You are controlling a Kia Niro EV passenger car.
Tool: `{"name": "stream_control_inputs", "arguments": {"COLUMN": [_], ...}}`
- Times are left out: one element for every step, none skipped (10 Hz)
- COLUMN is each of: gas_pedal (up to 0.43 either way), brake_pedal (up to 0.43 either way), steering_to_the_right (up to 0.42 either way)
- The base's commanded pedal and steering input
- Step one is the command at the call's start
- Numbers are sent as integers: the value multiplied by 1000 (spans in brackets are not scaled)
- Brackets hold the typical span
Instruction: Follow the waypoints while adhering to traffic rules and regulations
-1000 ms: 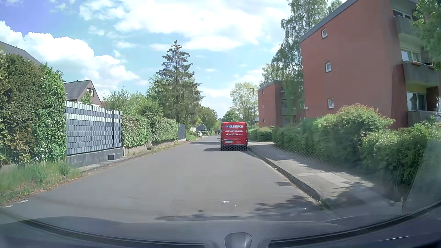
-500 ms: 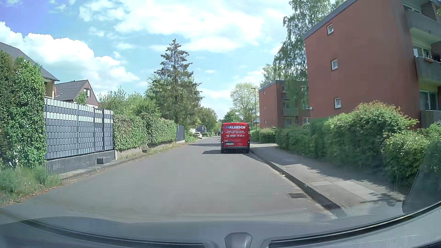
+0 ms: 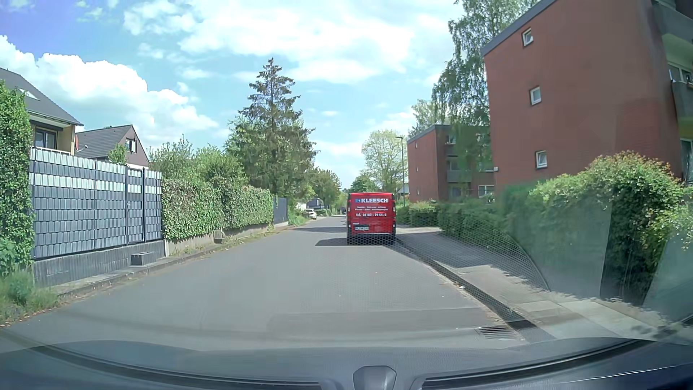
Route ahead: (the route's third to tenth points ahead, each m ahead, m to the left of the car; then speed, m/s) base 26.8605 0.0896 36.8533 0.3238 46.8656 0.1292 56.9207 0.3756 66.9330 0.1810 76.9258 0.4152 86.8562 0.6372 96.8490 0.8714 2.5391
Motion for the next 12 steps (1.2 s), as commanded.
{"name": "stream_control_inputs", "arguments": {"gas_pedal": [0,0,0,0,0,0,0,0,0,20,20,20], "brake_pedal": [0,0,0,0,0,0,0,0,0,0,0,0], "steering_to_the_right": [2,0,-6,-16,-25,-47,-68,-94,-116,-129,-138,-139]}}
